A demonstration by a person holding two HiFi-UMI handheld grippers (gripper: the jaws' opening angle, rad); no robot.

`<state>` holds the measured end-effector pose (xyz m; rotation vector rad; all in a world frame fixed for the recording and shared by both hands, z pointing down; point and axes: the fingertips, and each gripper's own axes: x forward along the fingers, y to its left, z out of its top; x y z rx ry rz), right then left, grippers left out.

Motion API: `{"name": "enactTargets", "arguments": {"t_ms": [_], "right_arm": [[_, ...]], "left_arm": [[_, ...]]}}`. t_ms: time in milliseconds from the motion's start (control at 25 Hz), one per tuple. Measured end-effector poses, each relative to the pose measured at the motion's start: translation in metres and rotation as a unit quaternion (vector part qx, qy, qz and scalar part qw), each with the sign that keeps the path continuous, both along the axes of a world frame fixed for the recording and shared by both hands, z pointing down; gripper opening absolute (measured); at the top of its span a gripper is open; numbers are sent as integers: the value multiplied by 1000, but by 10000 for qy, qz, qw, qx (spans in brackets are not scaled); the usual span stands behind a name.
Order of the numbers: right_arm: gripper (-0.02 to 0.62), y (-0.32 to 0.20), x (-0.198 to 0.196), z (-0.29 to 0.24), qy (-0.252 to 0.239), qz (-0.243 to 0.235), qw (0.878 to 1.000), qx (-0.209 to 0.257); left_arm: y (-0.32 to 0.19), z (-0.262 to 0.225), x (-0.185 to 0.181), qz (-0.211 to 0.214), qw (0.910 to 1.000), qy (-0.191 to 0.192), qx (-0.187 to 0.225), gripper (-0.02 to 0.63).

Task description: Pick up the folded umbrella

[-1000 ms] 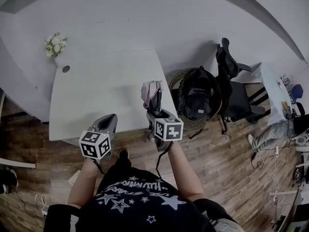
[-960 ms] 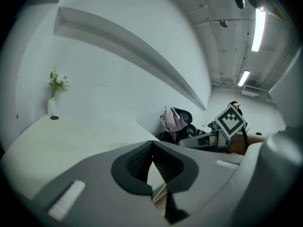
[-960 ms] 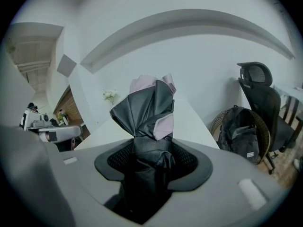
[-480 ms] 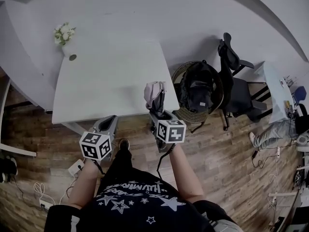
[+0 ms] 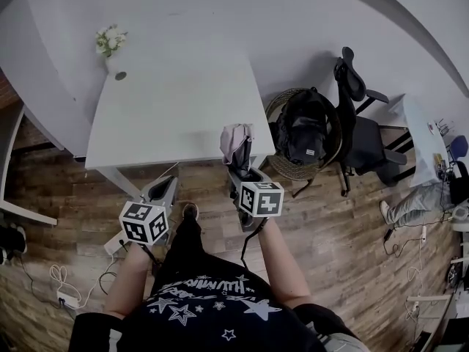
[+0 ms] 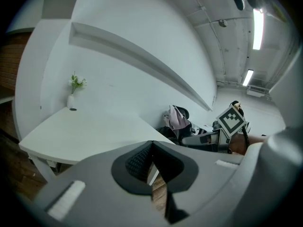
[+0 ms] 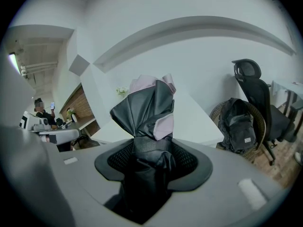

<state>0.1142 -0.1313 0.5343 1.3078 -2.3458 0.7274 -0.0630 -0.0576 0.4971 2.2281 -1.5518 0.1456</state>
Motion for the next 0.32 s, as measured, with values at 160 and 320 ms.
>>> {"name": "enactTargets", "arguments": {"t_ms": [160,320], "right_arm": [[244,13,0,-3,50,-111,9999,8],[242,21,7,-4,120,-171,9998,11]], "left_arm": [[12,-3,-1,-50,10000,-5,5,3],[17,-9,3,-26,9999,-74,112,3]]}}
